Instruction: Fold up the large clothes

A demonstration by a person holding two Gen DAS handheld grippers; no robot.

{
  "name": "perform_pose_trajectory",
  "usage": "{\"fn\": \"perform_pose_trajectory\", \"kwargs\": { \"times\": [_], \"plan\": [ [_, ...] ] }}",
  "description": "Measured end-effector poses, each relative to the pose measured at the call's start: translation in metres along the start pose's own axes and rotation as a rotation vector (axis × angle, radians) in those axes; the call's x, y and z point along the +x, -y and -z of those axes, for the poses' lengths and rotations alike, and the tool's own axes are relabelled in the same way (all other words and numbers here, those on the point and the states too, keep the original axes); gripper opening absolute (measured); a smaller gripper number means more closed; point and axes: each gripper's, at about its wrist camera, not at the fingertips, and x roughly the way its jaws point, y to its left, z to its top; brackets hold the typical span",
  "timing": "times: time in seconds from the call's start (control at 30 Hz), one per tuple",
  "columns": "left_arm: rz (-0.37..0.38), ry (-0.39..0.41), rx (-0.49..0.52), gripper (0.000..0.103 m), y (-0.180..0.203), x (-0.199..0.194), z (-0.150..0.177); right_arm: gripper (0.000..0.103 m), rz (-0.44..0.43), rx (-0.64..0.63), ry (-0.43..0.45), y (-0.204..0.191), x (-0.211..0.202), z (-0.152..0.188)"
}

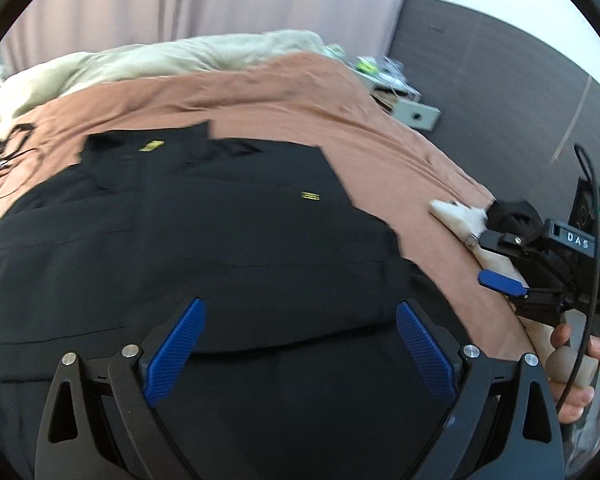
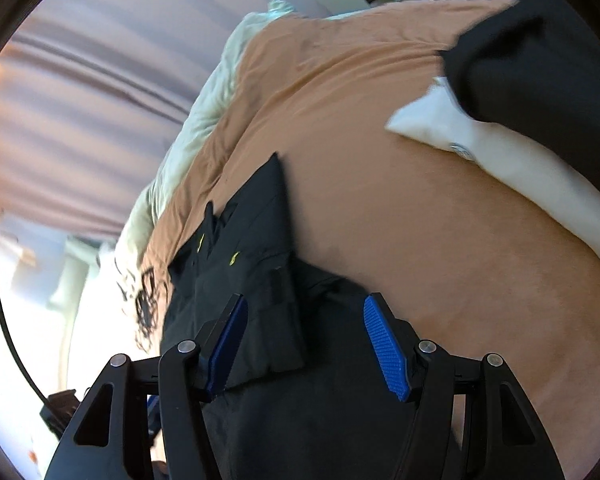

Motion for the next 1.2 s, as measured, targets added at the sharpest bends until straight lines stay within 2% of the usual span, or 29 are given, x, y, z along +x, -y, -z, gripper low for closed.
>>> {"fn": "perform_pose_trajectory", "kwargs": {
  "times": [0.1, 0.17, 0.27, 0.47, 0.5, 0.53, 0.57, 0.6, 0.63, 0.73, 0.9, 1.1, 1.2],
  "plan": [
    [0.059, -0.029, 0.049, 0.098, 0.032, 0.018, -0.004, 0.062, -0.012, 0.015, 0.002, 0.007, -0.004, -0.004],
    [0.069, -0.054, 0.087, 0.098, 0.047, 0.032, -0.006, 0.062, -0.015, 0.021, 0.002, 0.009, -0.005, -0.004],
    [0.034, -0.087, 0.119, 0.098, 0.059, 0.053, -0.006, 0.062, -0.030, 0.044, 0.006, 0.015, -0.009, -0.007],
    [-0.032, -0.141, 0.107, 0.097, 0.062, 0.092, -0.005, 0.062, -0.045, 0.069, 0.034, 0.023, -0.020, -0.014],
    [-0.043, -0.143, 0.111, 0.089, 0.062, 0.097, -0.005, 0.062, -0.047, 0.074, 0.036, 0.024, -0.020, -0.014],
    [-0.066, -0.147, 0.121, 0.074, 0.061, 0.100, -0.004, 0.062, -0.050, 0.079, 0.036, 0.025, -0.020, -0.015],
    [-0.088, -0.154, 0.127, 0.065, 0.059, 0.104, -0.004, 0.062, -0.054, 0.082, 0.035, 0.025, -0.020, -0.015],
    [-0.087, -0.165, 0.125, 0.051, 0.057, 0.105, -0.003, 0.062, -0.058, 0.083, 0.033, 0.024, -0.019, -0.014],
    [-0.056, -0.173, 0.107, 0.041, 0.052, 0.101, -0.005, 0.062, -0.062, 0.081, 0.030, 0.024, -0.018, -0.014],
    [-0.052, -0.130, 0.109, 0.028, 0.049, 0.080, -0.015, 0.062, -0.066, 0.070, 0.020, 0.019, -0.013, -0.012],
    [-0.049, -0.067, 0.099, 0.027, 0.030, 0.036, -0.039, 0.061, -0.091, 0.044, -0.017, 0.004, 0.004, -0.005],
    [-0.095, 0.011, 0.089, 0.027, -0.005, -0.017, -0.063, 0.061, -0.100, 0.032, -0.080, -0.010, 0.035, 0.006],
    [-0.144, 0.052, 0.075, 0.027, -0.032, -0.047, -0.074, 0.061, -0.079, 0.028, -0.105, -0.014, 0.052, 0.011]
  ]
}}
